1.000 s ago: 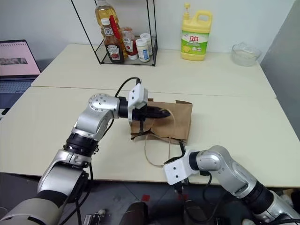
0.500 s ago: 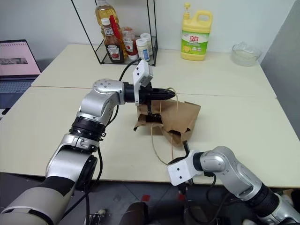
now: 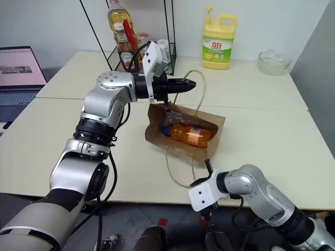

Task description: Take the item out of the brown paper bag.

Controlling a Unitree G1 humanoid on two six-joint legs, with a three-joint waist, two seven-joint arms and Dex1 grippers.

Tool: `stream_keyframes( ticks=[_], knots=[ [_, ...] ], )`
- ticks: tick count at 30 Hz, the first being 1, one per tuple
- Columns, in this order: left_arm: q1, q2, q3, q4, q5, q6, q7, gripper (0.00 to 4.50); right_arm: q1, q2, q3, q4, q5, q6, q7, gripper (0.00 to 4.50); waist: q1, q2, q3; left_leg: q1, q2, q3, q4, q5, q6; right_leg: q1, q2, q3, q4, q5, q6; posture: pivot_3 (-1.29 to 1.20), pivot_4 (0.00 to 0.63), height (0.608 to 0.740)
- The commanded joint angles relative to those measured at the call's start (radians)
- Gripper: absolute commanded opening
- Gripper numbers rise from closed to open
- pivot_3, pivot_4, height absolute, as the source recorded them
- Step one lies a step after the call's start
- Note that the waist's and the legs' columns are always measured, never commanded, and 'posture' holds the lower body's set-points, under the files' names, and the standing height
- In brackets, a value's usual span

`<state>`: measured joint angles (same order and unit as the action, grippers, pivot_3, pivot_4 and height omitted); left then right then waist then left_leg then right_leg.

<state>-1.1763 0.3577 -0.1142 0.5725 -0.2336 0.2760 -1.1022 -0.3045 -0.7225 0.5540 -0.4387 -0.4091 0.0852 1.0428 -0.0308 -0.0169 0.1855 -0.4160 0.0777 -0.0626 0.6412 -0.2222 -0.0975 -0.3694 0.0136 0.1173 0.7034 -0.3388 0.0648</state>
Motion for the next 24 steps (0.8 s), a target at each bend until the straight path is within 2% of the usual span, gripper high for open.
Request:
stream_keyframes(
  ticks=[1, 9, 12, 16, 19, 24],
  knots=[
    [-0.021, 0.000, 0.022, -0.011, -0.005, -0.013, 0.000, 0.00, 0.035, -0.012, 0.047, 0.031, -0.009, 0.000, 0.058, 0.02, 0.000, 0.000, 0.000, 0.000, 0.000, 0.000, 0.000, 0.000, 0.000, 0.000, 0.000, 0.000, 0.000, 0.000, 0.000, 0.00, 0.150, 0.740],
    [-0.016, 0.005, 0.054, -0.060, -0.074, 0.042, -0.061, 0.00, 0.052, -0.045, -0.057, -0.025, 0.036, 0.019, 0.040, 0.02, 0.002, 0.000, 0.000, -0.001, 0.000, 0.000, 0.000, 0.000, 0.000, 0.000, -0.001, -0.001, -0.001, 0.000, 0.000, 0.00, 0.150, 0.740],
    [0.022, 0.015, 0.042, -0.115, -0.085, 0.065, -0.100, 0.00, 0.049, -0.032, -0.092, -0.052, 0.056, 0.037, 0.023, 0.59, 0.001, 0.000, 0.000, -0.001, 0.000, 0.000, 0.000, 0.000, -0.001, 0.000, -0.001, 0.000, -0.001, 0.000, 0.000, 0.00, 0.150, 0.740],
    [0.049, 0.017, 0.044, -0.159, -0.094, 0.093, -0.112, 0.00, 0.052, -0.025, -0.139, -0.109, 0.095, 0.076, 0.018, 1.90, 0.001, 0.000, 0.000, -0.001, 0.000, 0.000, 0.000, 0.001, -0.002, 0.000, -0.001, 0.000, -0.001, 0.000, 0.000, 0.00, 0.150, 0.740],
    [0.061, 0.019, 0.045, -0.176, -0.100, 0.109, -0.118, 0.00, 0.046, -0.019, -0.238, -0.212, 0.217, 0.204, 0.048, 1.90, 0.001, 0.000, 0.001, -0.002, 0.000, 0.000, 0.000, 0.001, -0.002, 0.000, -0.001, -0.001, -0.001, 0.000, 0.000, 0.00, 0.150, 0.740],
    [0.064, 0.017, 0.051, -0.179, -0.105, 0.122, -0.114, 0.00, 0.012, -0.038, -0.455, -0.407, 0.542, 0.606, 0.126, 1.90, 0.001, 0.000, 0.001, -0.002, 0.000, -0.001, 0.000, 0.001, -0.002, 0.000, -0.001, -0.001, 0.000, 0.000, 0.000, 0.00, 0.150, 0.740]
  ],
)
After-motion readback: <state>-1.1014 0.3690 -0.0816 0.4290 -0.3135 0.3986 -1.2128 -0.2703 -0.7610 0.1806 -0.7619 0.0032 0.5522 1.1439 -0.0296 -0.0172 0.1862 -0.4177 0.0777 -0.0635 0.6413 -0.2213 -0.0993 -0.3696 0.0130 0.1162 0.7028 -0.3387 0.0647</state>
